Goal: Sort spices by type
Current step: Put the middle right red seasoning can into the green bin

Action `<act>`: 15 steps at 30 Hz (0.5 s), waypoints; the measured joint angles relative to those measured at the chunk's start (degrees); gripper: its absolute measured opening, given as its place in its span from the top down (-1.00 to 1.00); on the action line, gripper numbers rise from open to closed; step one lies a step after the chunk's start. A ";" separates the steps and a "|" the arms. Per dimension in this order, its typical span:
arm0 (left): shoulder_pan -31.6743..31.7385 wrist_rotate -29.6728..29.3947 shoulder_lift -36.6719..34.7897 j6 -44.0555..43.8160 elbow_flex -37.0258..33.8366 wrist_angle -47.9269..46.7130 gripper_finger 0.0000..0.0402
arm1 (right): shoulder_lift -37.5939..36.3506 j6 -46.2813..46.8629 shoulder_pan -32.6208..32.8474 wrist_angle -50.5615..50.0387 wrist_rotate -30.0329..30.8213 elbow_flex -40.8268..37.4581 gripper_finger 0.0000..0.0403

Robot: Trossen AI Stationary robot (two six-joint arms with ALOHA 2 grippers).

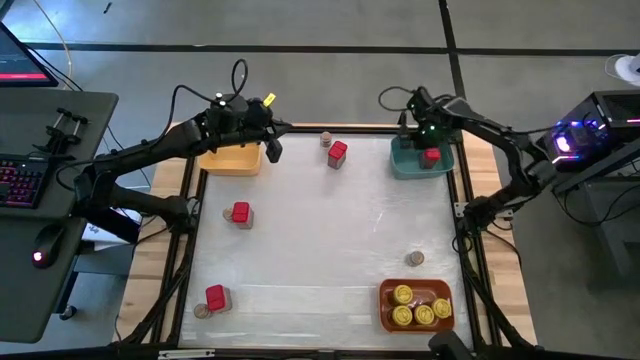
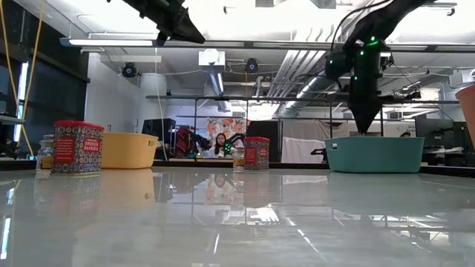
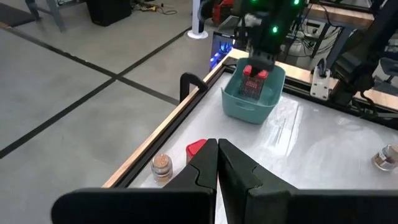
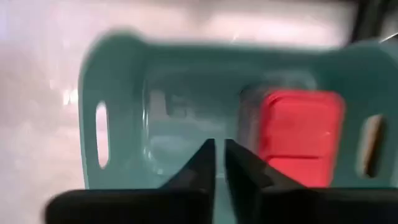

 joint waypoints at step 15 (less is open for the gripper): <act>0.00 -2.21 0.00 2.53 0.00 0.04 1.00 | 3.86 1.30 -0.24 -0.60 4.07 -0.02 0.99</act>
